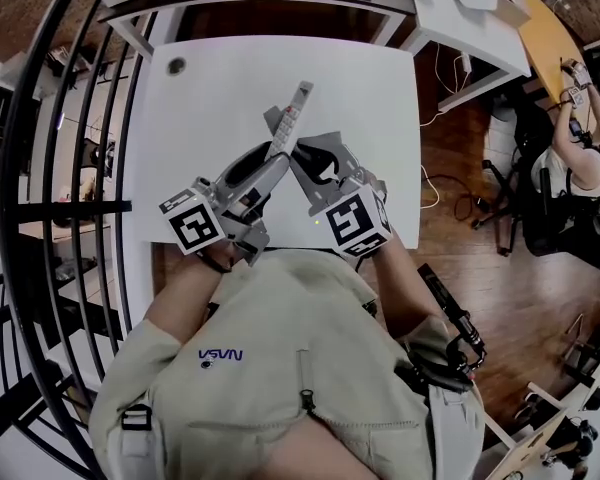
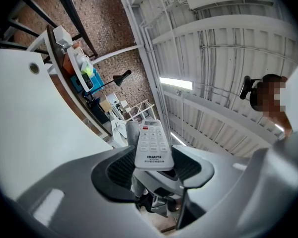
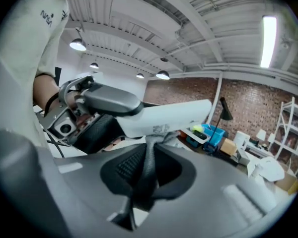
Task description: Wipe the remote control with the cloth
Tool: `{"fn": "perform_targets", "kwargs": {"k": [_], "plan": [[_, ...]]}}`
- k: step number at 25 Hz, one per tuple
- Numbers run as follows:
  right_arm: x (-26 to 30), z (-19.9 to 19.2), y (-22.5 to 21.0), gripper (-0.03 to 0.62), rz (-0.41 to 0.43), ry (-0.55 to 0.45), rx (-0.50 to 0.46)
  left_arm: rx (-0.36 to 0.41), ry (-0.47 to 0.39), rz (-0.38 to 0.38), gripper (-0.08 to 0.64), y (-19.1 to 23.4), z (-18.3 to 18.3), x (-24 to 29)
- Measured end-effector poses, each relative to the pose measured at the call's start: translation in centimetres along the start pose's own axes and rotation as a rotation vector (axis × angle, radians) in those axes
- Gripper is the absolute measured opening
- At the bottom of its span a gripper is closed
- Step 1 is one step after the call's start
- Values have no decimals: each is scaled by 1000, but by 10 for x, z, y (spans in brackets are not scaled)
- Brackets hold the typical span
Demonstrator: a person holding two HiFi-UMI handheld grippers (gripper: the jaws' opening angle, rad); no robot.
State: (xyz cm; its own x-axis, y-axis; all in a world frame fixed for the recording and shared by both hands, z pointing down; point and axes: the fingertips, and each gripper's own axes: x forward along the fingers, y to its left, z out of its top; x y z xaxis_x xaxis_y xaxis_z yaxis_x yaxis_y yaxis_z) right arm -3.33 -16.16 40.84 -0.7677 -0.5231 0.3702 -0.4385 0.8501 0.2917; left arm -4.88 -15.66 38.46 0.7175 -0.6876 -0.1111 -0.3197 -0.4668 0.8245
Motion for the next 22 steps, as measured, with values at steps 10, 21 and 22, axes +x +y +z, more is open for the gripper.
{"fn": "perform_targets", "kwargs": {"k": [10, 21, 22], "plan": [[-7, -39, -63, 38, -247, 39, 273, 671, 52, 428, 241, 64, 15, -19], [3, -77, -71, 38, -299, 109, 371, 899, 136, 592, 239, 104, 6, -15], [5, -81, -71, 37, -296, 117, 376, 904, 144, 598, 240, 108, 5, -13]]}}
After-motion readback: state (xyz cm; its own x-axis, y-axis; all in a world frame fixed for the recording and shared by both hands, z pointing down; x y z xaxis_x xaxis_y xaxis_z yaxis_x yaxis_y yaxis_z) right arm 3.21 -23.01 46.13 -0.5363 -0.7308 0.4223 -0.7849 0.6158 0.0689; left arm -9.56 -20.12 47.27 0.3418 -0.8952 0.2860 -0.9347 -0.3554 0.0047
